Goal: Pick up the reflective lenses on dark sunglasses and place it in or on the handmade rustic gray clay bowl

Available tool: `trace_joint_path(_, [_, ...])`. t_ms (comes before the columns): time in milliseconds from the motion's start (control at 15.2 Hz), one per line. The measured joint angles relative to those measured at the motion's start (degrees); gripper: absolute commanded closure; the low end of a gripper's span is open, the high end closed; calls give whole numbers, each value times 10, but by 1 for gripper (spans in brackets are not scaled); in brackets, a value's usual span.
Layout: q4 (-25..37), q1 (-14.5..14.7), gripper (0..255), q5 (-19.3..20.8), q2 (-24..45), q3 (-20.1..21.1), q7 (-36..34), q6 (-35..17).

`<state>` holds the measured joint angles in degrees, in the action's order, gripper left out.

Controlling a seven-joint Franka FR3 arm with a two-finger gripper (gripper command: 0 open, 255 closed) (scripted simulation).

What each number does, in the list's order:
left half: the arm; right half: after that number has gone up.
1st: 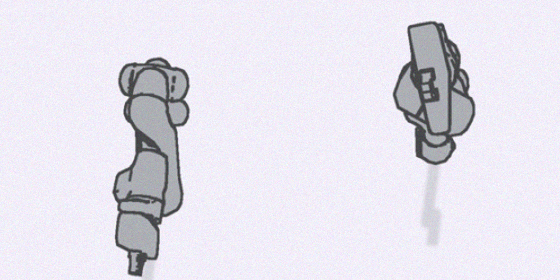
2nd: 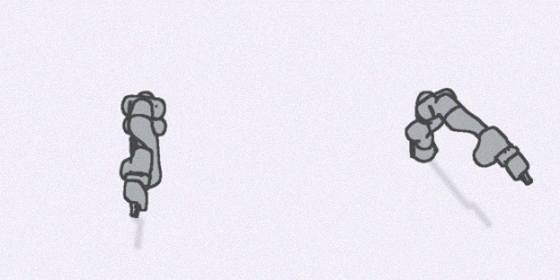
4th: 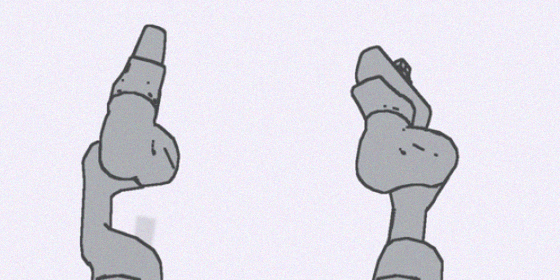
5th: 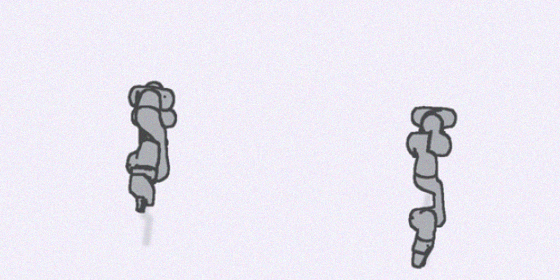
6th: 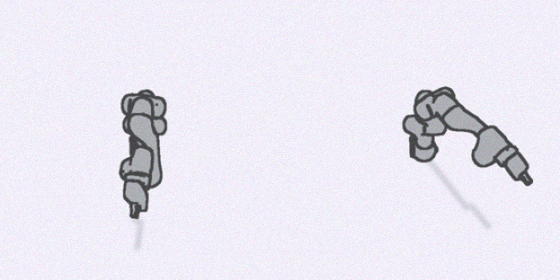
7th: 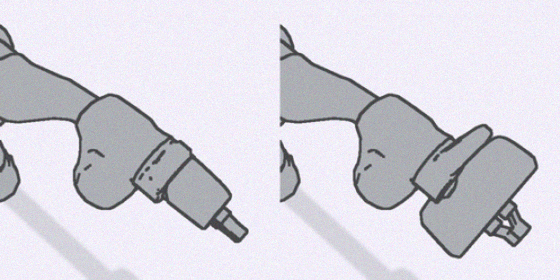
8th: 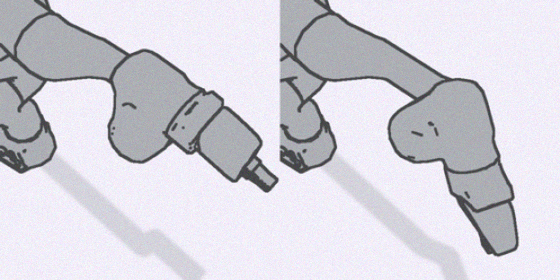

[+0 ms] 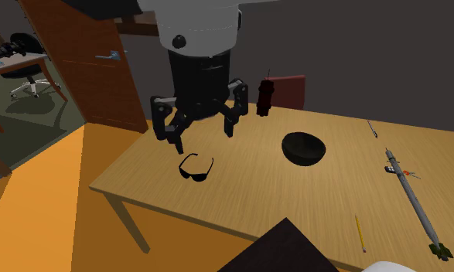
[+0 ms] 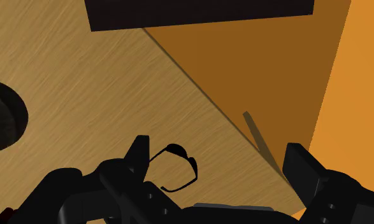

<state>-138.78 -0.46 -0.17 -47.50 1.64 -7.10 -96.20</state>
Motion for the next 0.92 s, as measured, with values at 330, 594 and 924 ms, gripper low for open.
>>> trace_joint_path(330, [-11,-1,0,5,48,-10,16,-55])
trace_joint_path(594, [-18,0,0,8,120,-19,34,-130])
trace_joint_path(924, [-9,2,0,8,216,-29,55,-213])
